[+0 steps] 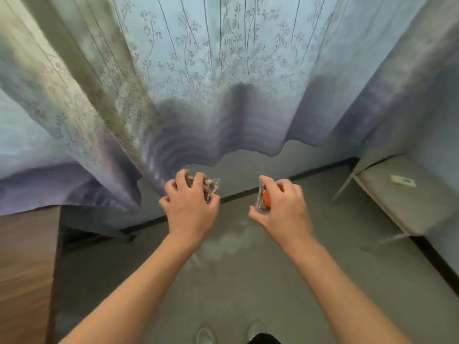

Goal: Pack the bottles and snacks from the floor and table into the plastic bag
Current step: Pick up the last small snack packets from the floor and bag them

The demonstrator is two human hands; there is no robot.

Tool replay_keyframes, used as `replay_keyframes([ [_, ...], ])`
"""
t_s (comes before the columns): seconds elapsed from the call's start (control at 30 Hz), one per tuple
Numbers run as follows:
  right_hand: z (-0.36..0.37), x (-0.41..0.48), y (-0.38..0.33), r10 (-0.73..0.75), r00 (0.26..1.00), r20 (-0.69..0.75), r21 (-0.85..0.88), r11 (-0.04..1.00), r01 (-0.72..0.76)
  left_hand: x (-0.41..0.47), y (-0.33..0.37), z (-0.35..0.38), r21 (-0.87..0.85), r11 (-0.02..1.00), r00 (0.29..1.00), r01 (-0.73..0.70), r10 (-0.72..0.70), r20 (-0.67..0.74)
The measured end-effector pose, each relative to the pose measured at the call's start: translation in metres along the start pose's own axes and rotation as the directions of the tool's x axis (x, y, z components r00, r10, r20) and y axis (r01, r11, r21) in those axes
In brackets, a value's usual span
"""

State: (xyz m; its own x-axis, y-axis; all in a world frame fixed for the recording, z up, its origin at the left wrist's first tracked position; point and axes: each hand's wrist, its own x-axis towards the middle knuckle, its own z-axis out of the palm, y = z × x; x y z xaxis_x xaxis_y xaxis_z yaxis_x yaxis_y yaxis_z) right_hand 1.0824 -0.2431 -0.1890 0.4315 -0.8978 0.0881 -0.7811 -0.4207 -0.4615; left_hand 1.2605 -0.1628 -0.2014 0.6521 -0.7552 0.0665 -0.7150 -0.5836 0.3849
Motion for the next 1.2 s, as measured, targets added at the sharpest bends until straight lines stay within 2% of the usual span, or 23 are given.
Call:
replay_keyframes([
  [0.27, -0.073, 0.003, -0.053, -0.185, 0.983, 0.013, -0.066, 0.980, 0.186, -0.020, 0.000, -0.105, 0.021, 0.995, 0.991, 0.095, -0.093, -0.093],
  [0.5, -0.106, 0.029, -0.098, -0.371, 0.924, 0.087, 0.001, 0.928, 0.372, -0.048, -0.015, -0.175, 0.046, 0.950, 0.928, 0.309, -0.291, -0.234],
  [0.63, -0.115, 0.032, -0.127, -0.505, 0.852, 0.136, 0.036, 0.862, 0.505, -0.073, -0.018, -0.207, 0.056, 0.890, 0.860, 0.453, -0.420, -0.289],
  [0.83, -0.116, 0.014, -0.170, -0.688, 0.704, 0.173, 0.123, 0.725, 0.678, -0.128, -0.030, -0.241, 0.030, 0.782, 0.734, 0.623, -0.571, -0.368],
  [1.0, -0.105, -0.019, -0.210, -0.784, 0.598, 0.169, 0.218, 0.621, 0.753, -0.177, -0.054, -0.257, -0.001, 0.696, 0.627, 0.718, -0.647, -0.434],
  [1.2, -0.086, -0.072, -0.264, -0.857, 0.464, 0.224, 0.255, 0.511, 0.821, -0.228, -0.095, -0.279, -0.051, 0.605, 0.517, 0.795, -0.719, -0.465],
])
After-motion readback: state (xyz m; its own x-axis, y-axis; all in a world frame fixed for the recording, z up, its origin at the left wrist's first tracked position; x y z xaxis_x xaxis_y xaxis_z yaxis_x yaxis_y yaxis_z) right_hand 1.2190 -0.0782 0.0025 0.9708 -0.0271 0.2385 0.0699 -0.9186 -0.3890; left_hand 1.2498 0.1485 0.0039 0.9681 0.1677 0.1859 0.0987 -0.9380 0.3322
